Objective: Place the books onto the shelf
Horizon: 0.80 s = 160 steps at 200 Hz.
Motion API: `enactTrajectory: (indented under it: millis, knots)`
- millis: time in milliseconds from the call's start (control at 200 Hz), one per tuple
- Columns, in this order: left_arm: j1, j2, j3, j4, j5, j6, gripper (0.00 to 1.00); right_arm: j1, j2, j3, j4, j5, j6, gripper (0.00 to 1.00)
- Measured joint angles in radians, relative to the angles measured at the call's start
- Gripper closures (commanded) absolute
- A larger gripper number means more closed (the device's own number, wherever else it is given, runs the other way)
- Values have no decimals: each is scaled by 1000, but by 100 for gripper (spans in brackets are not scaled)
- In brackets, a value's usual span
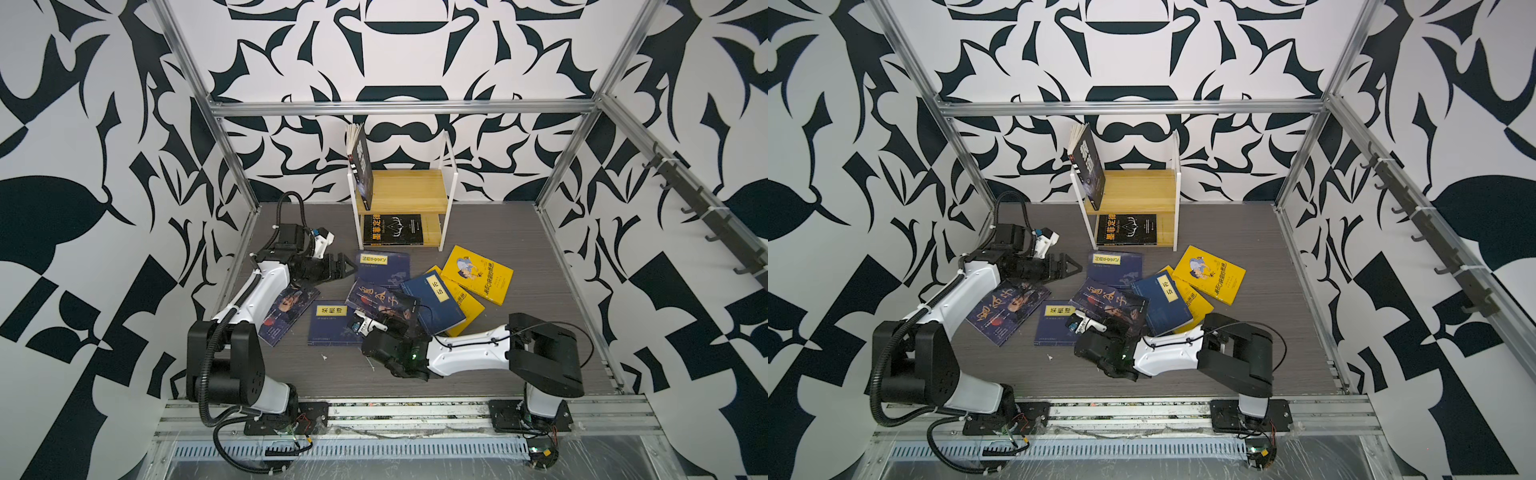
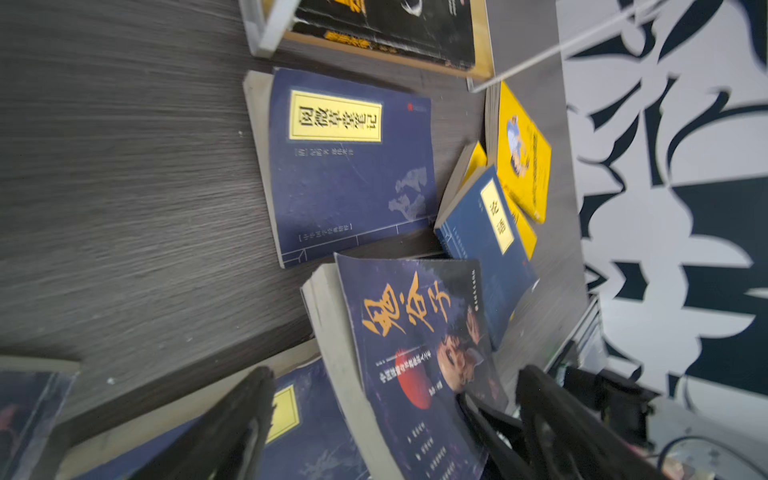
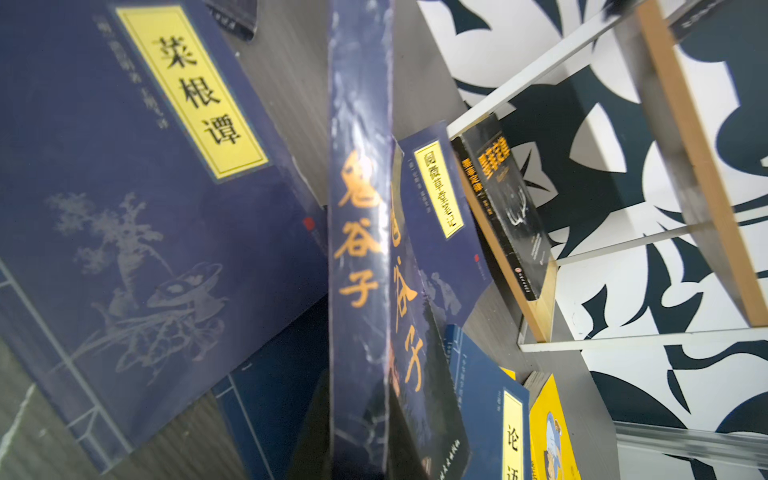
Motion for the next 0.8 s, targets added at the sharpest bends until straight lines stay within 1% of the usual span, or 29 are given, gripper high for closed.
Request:
enactTrajectory:
  millis: [50, 305, 405, 480, 535, 590, 620, 695, 800]
  knots:
    - [5, -4, -14, 14, 18, -16, 0, -3, -11, -14, 32, 6, -18, 100]
    - [18, -7, -60, 52, 161, -97, 0, -15, -42, -80, 261, 61, -135, 100]
    - [25, -10, -69, 84, 219, -134, 0, -18, -45, -88, 337, 65, -183, 100]
    - [26, -13, -84, 106, 241, -151, 1, -19, -45, -90, 391, 66, -223, 100]
    - [26, -13, -93, 116, 246, -159, 6, -21, -45, -90, 426, 67, -248, 100]
    - [26, -13, -97, 120, 251, -169, 14, -23, -45, -90, 455, 66, -272, 100]
    - [26, -13, -98, 125, 255, -177, 22, -23, -44, -90, 467, 66, -282, 100]
    - [26, -13, -98, 142, 267, -196, 37, -23, -35, -90, 488, 65, -312, 100]
    - [26, -13, -99, 157, 272, -228, 66, -23, -7, -90, 517, 65, -342, 100]
